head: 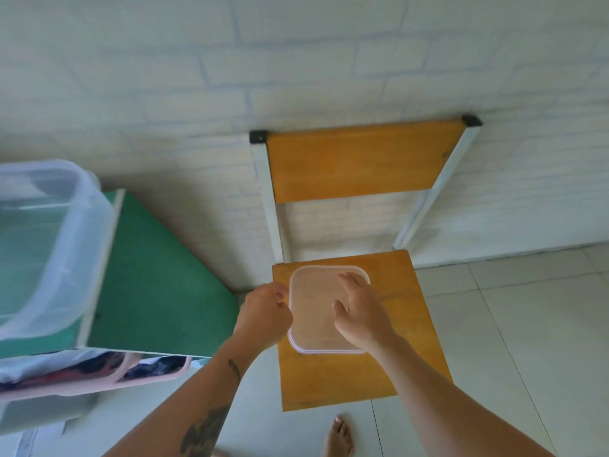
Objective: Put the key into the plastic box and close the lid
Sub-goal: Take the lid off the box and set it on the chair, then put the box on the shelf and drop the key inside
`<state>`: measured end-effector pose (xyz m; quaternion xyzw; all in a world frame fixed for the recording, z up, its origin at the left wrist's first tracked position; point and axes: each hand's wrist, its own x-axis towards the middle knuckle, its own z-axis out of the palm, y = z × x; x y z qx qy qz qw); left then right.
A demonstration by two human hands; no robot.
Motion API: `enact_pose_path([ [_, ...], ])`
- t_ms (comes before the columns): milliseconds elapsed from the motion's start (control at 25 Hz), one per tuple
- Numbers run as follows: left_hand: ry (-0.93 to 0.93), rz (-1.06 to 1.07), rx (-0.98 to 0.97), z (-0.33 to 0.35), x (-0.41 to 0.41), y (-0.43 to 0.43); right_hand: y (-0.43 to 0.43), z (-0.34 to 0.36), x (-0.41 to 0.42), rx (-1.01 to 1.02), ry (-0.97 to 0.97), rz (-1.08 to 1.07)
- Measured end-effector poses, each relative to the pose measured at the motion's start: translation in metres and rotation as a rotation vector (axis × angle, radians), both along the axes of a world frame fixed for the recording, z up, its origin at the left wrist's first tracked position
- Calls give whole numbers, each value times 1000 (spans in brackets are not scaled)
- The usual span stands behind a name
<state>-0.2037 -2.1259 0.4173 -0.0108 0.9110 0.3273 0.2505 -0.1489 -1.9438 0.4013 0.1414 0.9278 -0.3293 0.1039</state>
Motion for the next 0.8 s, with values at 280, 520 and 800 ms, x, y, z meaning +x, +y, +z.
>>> enact_pose_path([
  [280, 133, 147, 154, 135, 21, -54, -40, 127, -14, -166, 129, 65],
  [520, 349, 292, 256, 208, 24, -108, -106, 189, -50, -242, 209, 226],
  [800, 474, 390, 290, 238, 12, -207, -202, 219, -86, -273, 216, 250],
])
